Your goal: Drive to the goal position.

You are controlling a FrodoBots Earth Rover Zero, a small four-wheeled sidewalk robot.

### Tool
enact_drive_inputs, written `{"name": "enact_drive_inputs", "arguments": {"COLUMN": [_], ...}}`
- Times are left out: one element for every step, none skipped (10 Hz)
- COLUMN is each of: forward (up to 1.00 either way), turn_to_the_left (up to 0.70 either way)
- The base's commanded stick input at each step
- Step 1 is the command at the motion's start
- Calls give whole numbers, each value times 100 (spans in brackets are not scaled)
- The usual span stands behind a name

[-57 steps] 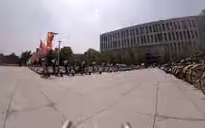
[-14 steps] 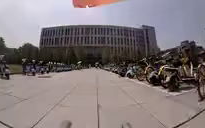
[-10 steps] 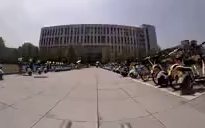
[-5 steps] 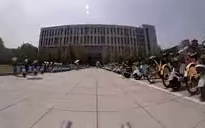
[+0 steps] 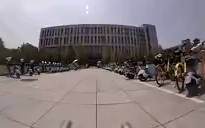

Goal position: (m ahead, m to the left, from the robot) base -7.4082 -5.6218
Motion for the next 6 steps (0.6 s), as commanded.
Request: {"name": "enact_drive_inputs", "arguments": {"forward": [100, 100, 100, 100, 100, 100], "turn_to_the_left": [0, 0, 0, 0, 0, 0]}}
